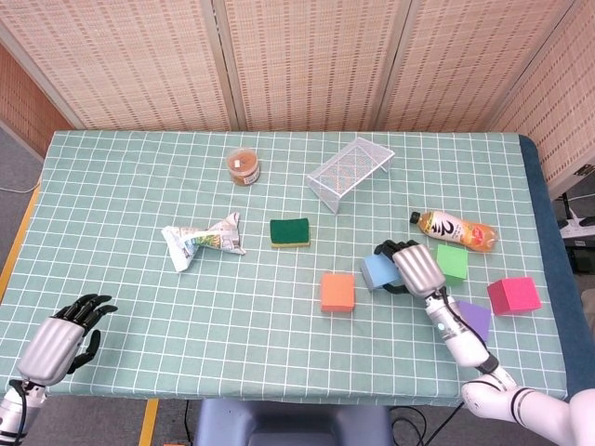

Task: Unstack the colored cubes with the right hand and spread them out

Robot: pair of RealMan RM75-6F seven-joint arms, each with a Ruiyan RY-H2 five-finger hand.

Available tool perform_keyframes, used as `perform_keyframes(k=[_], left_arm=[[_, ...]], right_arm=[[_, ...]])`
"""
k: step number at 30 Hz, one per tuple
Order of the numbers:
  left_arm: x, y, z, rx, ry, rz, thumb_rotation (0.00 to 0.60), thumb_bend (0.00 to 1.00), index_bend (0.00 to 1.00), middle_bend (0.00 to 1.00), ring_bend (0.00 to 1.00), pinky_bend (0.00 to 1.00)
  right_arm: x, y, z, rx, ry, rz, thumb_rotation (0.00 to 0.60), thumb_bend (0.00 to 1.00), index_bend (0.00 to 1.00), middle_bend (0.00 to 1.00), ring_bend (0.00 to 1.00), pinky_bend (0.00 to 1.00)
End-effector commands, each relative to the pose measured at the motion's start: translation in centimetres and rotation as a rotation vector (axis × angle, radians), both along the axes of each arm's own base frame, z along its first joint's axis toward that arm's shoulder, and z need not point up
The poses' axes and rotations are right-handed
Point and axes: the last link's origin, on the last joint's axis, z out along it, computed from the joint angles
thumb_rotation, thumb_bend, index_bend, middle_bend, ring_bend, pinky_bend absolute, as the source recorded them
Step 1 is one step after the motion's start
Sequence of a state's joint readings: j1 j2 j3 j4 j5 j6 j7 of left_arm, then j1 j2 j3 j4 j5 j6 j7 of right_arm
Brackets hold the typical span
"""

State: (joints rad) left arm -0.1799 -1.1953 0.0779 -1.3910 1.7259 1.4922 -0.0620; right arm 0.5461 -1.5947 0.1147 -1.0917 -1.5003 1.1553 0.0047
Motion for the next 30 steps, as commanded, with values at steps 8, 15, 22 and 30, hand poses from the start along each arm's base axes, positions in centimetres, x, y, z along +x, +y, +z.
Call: perform_keyframes(k=[8, 15, 22, 30], left_arm=[[0.0, 0.1, -0.2, -0.009, 0.003, 0.003, 0.600, 0.68, 0.28, 0.20, 0.17, 0.43], [0.1, 0.0, 0.0, 0.002, -0.002, -0.002, 0.600, 0.67, 0.28, 0.20, 0.17, 0.43], [0.0, 0.0, 0.0, 0.001, -0.002, -0.002, 0.600, 0.67, 0.28, 0.20, 0.17, 0.43], [0.0, 0.0, -0.1, -0.001, 0.000, 0.000, 0.600, 0.67, 0.28, 0.20, 0.17, 0.43]], right_arm=[[-1.4, 4.4, 3.5, 0.062, -0.028, -0.083, 0.600, 0.07, 0.55, 0.55, 0.57, 0.62], [-1.6, 7.3, 5.3, 0.061, 0.049, -0.126, 0.600, 0.07, 0.55, 0.55, 0.57, 0.62], [-2.0, 7.7, 5.1, -0.009, 0.090, -0.120, 0.600, 0.07, 0.51, 0.54, 0.50, 0.61], [-2.3, 7.4, 5.1, 0.077, -0.027, -0.027, 0.600, 0.07, 0.14, 0.18, 0.08, 0.54]])
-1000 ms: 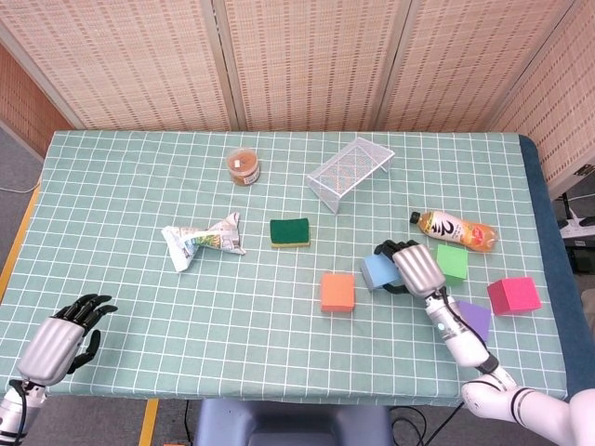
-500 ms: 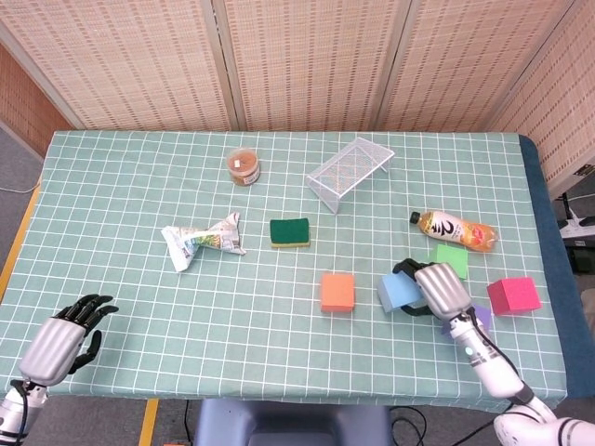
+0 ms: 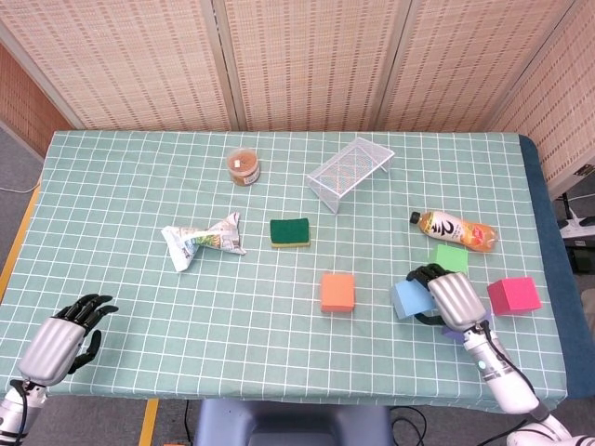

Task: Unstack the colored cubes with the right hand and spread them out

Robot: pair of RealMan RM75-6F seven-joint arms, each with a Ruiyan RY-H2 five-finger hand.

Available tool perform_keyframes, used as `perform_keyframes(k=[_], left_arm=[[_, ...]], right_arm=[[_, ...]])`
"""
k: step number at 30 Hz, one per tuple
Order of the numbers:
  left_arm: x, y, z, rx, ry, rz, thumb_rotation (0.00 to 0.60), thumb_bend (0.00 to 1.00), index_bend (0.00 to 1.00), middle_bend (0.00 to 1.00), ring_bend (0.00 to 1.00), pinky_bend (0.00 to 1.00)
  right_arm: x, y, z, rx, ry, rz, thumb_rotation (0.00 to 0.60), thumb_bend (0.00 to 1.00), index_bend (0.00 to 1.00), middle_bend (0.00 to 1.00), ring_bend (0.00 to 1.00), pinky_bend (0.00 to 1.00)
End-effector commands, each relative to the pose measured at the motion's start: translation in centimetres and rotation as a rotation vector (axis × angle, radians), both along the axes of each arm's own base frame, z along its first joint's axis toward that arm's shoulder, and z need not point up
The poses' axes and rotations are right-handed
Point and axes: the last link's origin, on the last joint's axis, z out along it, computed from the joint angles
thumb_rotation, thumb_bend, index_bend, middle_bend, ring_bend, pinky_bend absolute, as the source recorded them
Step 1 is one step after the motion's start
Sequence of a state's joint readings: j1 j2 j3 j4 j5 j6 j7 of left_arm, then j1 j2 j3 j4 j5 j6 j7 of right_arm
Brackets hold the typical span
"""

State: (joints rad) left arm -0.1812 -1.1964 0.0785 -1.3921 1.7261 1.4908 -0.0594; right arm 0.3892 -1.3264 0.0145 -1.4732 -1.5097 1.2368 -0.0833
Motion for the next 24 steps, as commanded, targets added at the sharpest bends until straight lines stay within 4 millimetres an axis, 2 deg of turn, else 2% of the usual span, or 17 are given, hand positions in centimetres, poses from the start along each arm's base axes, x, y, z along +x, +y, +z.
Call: perform_keyframes(k=[1, 3, 5, 10, 14, 15, 19, 21, 24], left_arm=[[0.0, 0.0, 0.0, 0.001, -0.001, 0.002, 0.600, 0.67, 0.28, 0.20, 0.17, 0.43], [0.0, 0.0, 0.1, 0.001, -0.003, 0.003, 0.600, 0.67, 0.28, 0.20, 0.17, 0.43], [0.0, 0.0, 0.1, 0.001, -0.003, 0.001, 0.600, 0.67, 0.28, 0.20, 0.17, 0.43], [0.0, 0.0, 0.1, 0.001, -0.002, -0.001, 0.600, 0.67, 0.28, 0.20, 0.17, 0.43], [-0.2, 0.1, 0.1, 0.004, -0.003, 0.008, 0.600, 0.67, 0.28, 0.20, 0.17, 0.43], [-0.2, 0.1, 0.1, 0.005, -0.003, 0.010, 0.600, 0.68, 0.28, 0.20, 0.17, 0.43], [-0.3, 0.2, 0.2, 0.007, -0.005, 0.013, 0.600, 0.67, 0.28, 0.20, 0.17, 0.43], [-0.3, 0.2, 0.1, 0.006, -0.002, 0.014, 0.600, 0.67, 0.28, 0.20, 0.17, 0.43], [-0.2, 0.2, 0.0, 0.001, 0.003, 0.013, 0.600, 0.67, 0.28, 0.20, 0.17, 0.43]], right_arm=[[-0.5, 0.0, 0.1, 0.013, -0.031, 0.060, 0.600, 0.07, 0.08, 0.13, 0.04, 0.50], [-0.5, 0.4, 0.4, -0.019, -0.040, 0.073, 0.600, 0.07, 0.01, 0.05, 0.00, 0.45], [-0.5, 0.9, 0.8, -0.049, -0.046, 0.081, 0.600, 0.07, 0.00, 0.01, 0.00, 0.41], [-0.9, 2.4, 1.9, -0.113, -0.027, 0.067, 0.600, 0.07, 0.00, 0.00, 0.00, 0.38], [-2.5, 3.6, 3.0, -0.203, 0.048, -0.010, 0.600, 0.07, 0.00, 0.00, 0.00, 0.35], [-2.8, 3.8, 3.3, -0.226, 0.063, -0.027, 0.600, 0.07, 0.00, 0.00, 0.00, 0.32], [-4.7, 4.4, 4.3, -0.323, 0.080, -0.071, 0.600, 0.07, 0.00, 0.00, 0.00, 0.06], [-5.2, 4.6, 4.7, -0.364, 0.049, -0.090, 0.600, 0.07, 0.00, 0.00, 0.00, 0.04], [-5.1, 4.9, 5.1, -0.338, 0.011, -0.072, 0.600, 0.07, 0.00, 0.00, 0.00, 0.03]])
